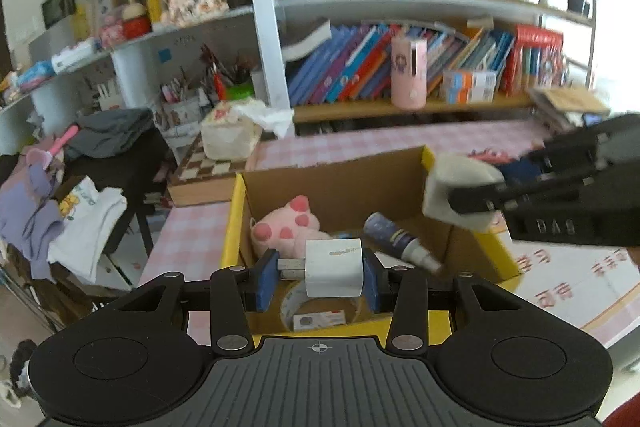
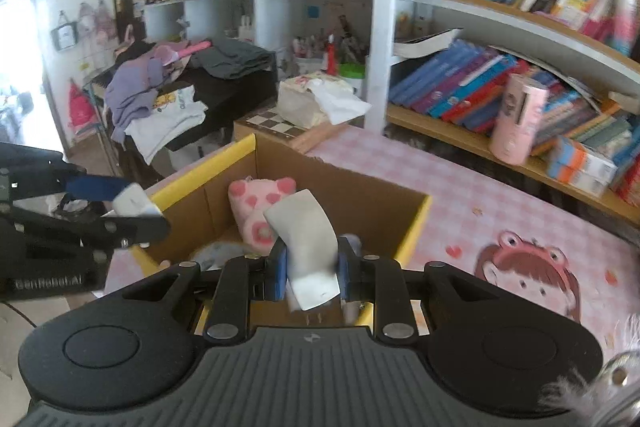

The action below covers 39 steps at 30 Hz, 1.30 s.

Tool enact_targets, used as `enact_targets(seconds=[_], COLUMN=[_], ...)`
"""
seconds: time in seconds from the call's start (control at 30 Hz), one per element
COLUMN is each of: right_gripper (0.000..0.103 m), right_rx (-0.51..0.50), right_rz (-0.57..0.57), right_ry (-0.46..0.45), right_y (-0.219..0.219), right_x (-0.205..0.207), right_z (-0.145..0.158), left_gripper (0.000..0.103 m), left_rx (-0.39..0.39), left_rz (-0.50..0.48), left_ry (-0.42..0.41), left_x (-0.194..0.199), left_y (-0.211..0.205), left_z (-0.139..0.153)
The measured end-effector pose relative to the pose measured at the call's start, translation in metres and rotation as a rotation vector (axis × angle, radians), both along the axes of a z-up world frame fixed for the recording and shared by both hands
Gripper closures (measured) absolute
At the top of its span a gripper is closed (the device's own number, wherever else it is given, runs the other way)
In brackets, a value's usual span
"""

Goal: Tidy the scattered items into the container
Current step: 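Carry the small charger in the left tool and large charger in the right tool to the box, then lower both chargers into the box and open both tools to release them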

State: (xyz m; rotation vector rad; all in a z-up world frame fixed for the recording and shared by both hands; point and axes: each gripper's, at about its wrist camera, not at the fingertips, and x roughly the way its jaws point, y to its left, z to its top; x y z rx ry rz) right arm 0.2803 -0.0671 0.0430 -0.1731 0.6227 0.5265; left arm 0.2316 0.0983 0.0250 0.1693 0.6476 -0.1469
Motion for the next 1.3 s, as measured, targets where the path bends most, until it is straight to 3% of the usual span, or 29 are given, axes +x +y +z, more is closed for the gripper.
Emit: enact_targets(seconds=[0.23,0.37,0.5,0.83,1.03,1.1,1.17,1.3], right_gripper=[0.08,0.08,0.08,0.079,0.077,0.064,0.061,0.057], right_rx=[-0.076,-0.108,-0.158,-0.233,-0.225,-0.204,-0.17,-0.126], right_rz=[0.075,0.111,0.161,0.199,0.185,0.181,0.175,0.137], right_ry=[0.108,0.185,0.228,0.273,0.276,0.266,0.244,0.202], right_y=[0.021,0.035,0.047,0.065,0.063,0.06,0.056,0.045], right_x=[0.071,0.105,0.123,0.147,0.149,0.147,0.143,0.133], right_z=[-0.023,-0.039,-0.052,-0.069,-0.072,-0.069,-0.061,-0.043], left_gripper=[0.062,0.062,0.062,0.061,0.058,0.058,0.052,0.052], left_rx=[-0.008,0.026,0.073,0.096,0.086,0.083,0.068,0.048], left_rz=[-0.006,-0.015,-0.04,-0.042,-0.019,-0.014,-0.006,0.005], left_ry=[0.14,0.218,0.285,0.395,0.38,0.354,0.324,0.262], left_x=[0.049,0.07,0.087,0.112,0.109,0.106,0.102,0.091], left_y=[0.003,0.001,-0.005,-0.014,-0.014,-0.015,-0.014,-0.016], left_z=[-0.027,-0.046,-0.058,-0.075,-0.073,-0.068,-0.063,-0.048])
